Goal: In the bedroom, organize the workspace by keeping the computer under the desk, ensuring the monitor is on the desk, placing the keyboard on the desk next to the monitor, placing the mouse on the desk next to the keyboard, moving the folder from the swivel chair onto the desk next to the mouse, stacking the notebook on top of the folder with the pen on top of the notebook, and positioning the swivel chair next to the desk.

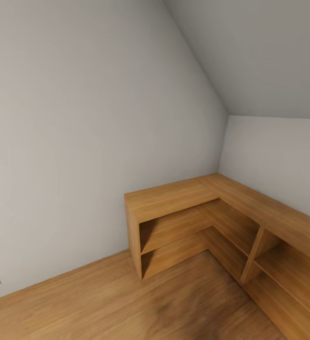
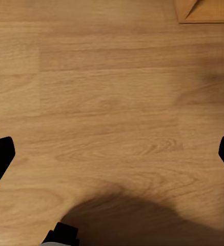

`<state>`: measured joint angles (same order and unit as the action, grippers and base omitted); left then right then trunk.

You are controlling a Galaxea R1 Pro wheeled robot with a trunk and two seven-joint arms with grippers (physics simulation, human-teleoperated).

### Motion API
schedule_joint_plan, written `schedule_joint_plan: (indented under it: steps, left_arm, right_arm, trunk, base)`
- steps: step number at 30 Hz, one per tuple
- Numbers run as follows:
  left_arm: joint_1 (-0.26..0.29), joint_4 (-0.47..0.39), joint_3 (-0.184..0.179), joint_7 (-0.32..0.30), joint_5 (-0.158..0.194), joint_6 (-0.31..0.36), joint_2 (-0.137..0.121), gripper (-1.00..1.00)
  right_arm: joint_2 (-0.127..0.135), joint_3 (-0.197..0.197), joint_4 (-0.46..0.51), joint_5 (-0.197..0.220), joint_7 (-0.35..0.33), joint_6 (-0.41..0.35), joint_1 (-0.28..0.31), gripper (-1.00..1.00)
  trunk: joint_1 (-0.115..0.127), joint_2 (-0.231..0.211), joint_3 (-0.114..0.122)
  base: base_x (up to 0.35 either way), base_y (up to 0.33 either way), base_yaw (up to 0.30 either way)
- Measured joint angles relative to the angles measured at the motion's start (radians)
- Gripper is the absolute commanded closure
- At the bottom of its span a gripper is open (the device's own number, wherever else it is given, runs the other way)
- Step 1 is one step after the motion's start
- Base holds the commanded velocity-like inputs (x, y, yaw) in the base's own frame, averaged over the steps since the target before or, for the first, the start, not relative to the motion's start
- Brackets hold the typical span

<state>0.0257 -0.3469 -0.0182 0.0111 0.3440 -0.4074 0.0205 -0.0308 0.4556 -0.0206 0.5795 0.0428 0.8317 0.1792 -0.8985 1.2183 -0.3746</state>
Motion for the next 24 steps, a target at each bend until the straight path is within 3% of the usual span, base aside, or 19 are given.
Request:
schedule_joint_plan:
  steps: [6, 15, 24]
  left_arm:
    - [0.0, -0.001, -0.003, 0.0, -0.003, 0.0, 0.002, -1.0]
    - [0.0, 0.0, -0.004, 0.0, -0.005, 0.001, 0.004, -1.0]
    - [0.0, 0.011, -0.003, 0.0, -0.004, 0.001, 0.015, -1.0]
  right_arm:
    - [-0.003, 0.002, 0.0, -0.008, -0.016, 0.004, -0.002, -1.0]
    - [-0.004, 0.001, 0.001, -0.057, -0.038, 0.006, -0.002, -1.0]
    - [-0.006, 0.001, 0.001, -0.067, -0.04, 0.002, -0.002, -1.0]
  trunk:
    - [0.0, 0.0, 0.006]
    - [0.0, 0.0, 0.008]
    - [0.0, 0.0, 0.0]
  base:
    - [0.0, 0.0, -0.177]
    - [0.0, 0.0, -0.214]
    - [0.0, 0.0, -0.195]
